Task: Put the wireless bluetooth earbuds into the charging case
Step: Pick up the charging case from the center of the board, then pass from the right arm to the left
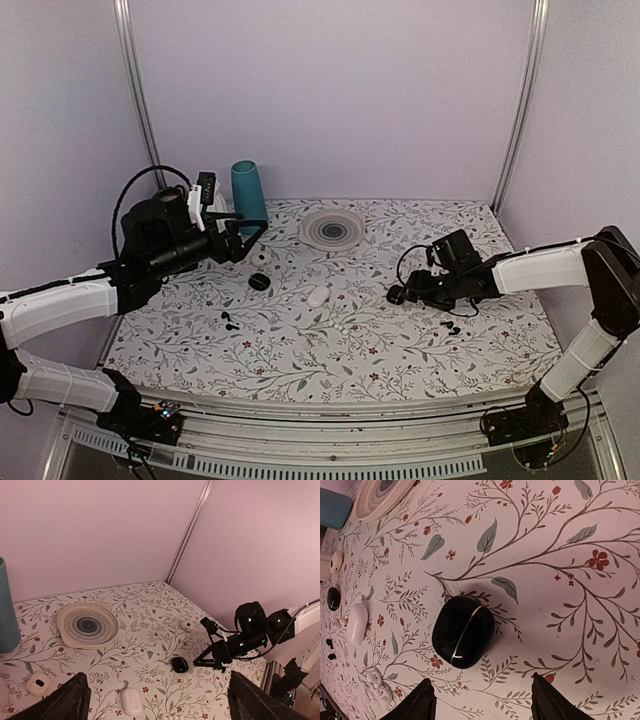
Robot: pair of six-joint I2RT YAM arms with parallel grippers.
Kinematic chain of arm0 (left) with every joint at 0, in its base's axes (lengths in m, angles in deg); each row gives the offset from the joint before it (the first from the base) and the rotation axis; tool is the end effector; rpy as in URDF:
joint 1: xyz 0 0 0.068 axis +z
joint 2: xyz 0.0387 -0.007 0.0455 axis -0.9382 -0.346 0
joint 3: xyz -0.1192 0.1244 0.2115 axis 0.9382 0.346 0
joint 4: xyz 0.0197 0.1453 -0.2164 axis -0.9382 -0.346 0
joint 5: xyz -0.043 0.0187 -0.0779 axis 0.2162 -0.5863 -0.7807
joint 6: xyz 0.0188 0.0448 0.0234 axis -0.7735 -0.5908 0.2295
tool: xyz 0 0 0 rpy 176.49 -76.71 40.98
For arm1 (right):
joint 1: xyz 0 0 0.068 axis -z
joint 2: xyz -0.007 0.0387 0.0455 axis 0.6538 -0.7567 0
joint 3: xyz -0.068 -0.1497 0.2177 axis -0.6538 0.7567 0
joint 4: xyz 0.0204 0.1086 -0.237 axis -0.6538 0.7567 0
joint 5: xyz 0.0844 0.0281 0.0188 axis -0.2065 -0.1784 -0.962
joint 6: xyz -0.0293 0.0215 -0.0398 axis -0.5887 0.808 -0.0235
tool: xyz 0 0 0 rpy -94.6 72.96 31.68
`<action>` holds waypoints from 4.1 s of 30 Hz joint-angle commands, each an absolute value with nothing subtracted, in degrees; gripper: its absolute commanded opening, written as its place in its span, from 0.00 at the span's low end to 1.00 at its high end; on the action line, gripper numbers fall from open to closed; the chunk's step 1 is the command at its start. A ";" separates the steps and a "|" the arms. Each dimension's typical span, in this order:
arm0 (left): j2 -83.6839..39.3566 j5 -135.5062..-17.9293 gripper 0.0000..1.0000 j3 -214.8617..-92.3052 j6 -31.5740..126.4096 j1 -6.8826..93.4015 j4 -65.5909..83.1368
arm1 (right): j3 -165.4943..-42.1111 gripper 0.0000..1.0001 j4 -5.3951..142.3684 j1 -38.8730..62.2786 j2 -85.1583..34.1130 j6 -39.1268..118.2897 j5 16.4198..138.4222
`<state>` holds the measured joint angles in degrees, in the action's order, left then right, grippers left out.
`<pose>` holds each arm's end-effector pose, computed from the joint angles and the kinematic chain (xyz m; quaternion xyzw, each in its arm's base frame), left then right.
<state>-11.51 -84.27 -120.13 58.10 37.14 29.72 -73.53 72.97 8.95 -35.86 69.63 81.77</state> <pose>0.2154 -0.1494 0.2931 0.1592 0.7069 -0.4028 0.5592 0.2609 0.1646 0.1574 0.0314 0.9422 0.2101 0.2592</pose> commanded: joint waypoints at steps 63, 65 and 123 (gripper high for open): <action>-33.86 -90.92 0.92 -124.38 81.95 32.36 32.73 | -82.54 0.36 62.23 -5.49 -39.50 43.27 88.43; -34.99 -92.49 0.91 -125.14 82.42 32.29 33.59 | -81.86 0.36 61.06 -6.85 -37.93 41.31 87.84; -44.49 -107.94 0.08 -135.16 84.51 26.35 38.86 | -86.41 0.50 62.11 -18.03 -33.56 30.34 94.53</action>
<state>-44.08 -105.76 -134.10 85.16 27.26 36.01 -85.99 63.14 -17.65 -34.72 29.17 95.02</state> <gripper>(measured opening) 0.159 0.466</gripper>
